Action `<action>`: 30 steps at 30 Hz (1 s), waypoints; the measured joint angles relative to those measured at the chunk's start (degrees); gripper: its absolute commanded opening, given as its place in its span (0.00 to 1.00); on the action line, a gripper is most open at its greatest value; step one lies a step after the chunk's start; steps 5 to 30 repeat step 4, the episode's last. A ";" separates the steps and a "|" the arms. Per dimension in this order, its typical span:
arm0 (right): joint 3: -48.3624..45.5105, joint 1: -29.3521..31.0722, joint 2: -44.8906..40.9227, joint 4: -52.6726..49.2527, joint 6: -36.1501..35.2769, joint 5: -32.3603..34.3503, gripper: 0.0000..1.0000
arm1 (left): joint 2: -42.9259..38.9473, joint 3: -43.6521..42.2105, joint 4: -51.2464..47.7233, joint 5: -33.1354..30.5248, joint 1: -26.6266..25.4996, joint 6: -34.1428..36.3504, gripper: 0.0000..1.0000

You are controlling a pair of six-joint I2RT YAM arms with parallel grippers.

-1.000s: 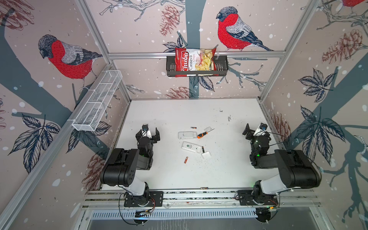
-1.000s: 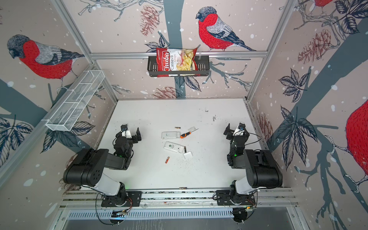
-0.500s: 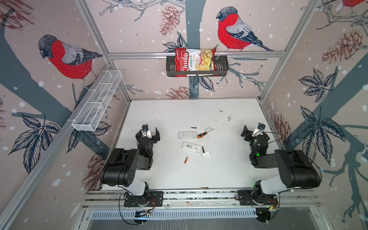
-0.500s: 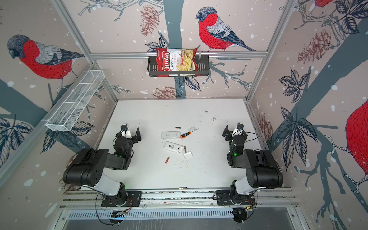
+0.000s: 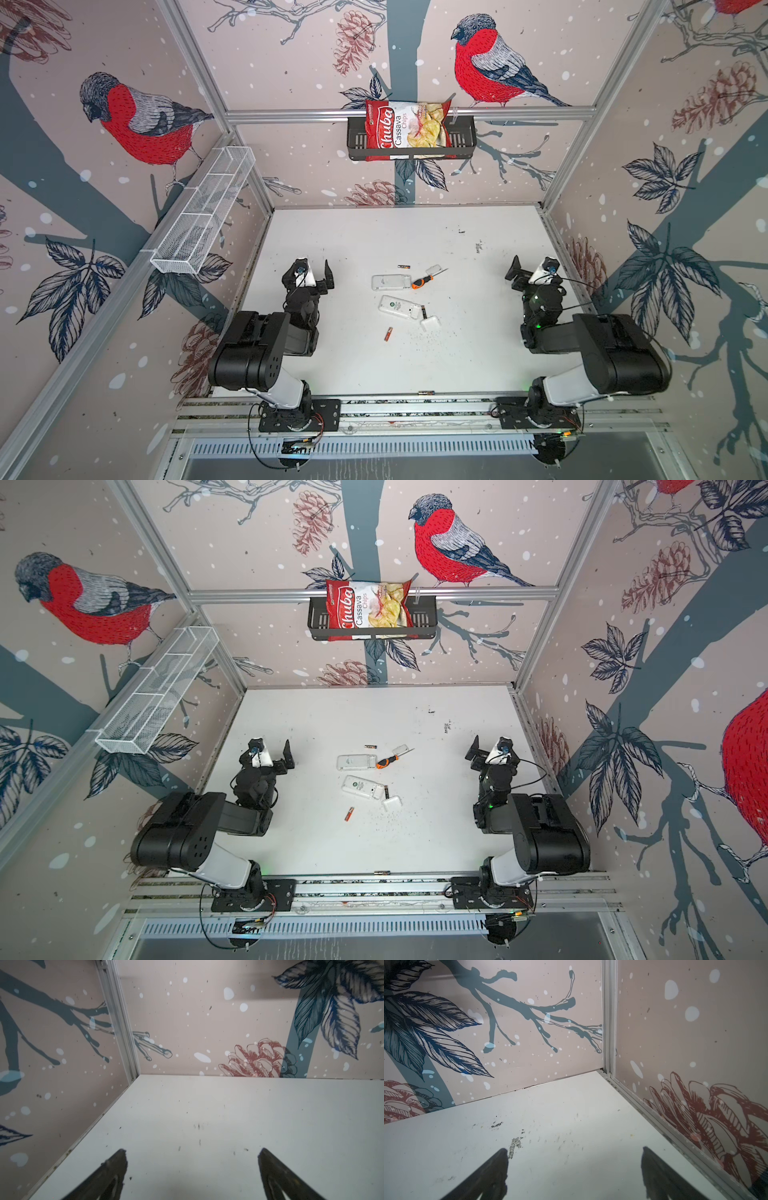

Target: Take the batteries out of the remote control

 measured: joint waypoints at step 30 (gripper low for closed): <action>0.90 -0.11 0.87 -5.11 0.15 0.90 0.99 | 0.15 0.59 -3.30 -0.81 0.11 -0.39 0.97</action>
